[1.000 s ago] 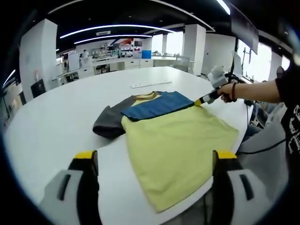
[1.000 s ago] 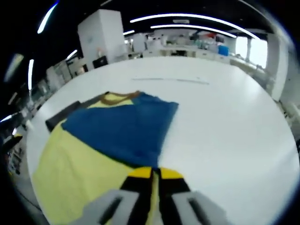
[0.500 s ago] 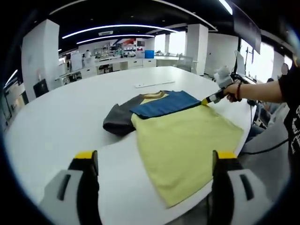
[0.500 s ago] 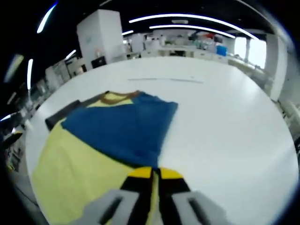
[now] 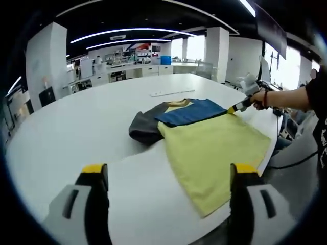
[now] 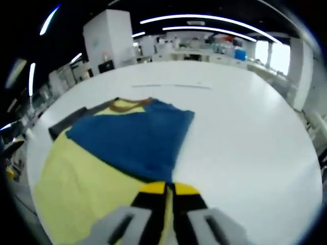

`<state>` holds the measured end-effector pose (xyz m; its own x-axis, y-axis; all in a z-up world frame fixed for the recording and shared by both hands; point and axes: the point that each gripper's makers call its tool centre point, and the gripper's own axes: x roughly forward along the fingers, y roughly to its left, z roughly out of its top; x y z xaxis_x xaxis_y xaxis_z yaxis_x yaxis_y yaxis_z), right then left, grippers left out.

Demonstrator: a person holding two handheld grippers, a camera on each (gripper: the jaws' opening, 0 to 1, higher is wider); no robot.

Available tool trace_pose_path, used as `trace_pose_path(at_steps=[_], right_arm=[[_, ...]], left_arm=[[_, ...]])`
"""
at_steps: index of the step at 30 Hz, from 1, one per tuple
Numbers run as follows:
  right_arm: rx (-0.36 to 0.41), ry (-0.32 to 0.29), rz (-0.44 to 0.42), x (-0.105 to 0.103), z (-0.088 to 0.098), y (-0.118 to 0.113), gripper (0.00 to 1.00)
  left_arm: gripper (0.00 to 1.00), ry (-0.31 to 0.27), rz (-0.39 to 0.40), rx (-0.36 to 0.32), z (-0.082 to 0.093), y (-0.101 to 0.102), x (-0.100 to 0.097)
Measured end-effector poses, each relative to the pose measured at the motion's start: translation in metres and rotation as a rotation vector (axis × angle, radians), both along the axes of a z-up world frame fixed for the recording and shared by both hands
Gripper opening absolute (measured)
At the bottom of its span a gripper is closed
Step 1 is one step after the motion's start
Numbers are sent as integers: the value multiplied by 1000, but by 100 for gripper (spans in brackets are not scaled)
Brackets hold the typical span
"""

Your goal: Fold the garment on the visible template until the final outline fits inside the template.

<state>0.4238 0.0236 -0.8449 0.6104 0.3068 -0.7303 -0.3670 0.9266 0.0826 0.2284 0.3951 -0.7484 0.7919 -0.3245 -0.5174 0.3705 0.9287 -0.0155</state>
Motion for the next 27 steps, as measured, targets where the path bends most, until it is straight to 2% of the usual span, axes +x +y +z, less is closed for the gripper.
trace_pose_path(at_steps=[11,22,25,27], right_arm=[[-15,0,-4,8,-2,-18,0],[-27,-1,22,5,0,-17,1],[0,-14,34,7,4,-14,10],[41,-24,15,10,9,-14,25]], left_arm=[[92,1,33,-8,-2,5,6],[87,-12,68,-18,-1,11,15],[84,-17,80,-26,0,13,18],[83,-17,89,-36,1,13,20]])
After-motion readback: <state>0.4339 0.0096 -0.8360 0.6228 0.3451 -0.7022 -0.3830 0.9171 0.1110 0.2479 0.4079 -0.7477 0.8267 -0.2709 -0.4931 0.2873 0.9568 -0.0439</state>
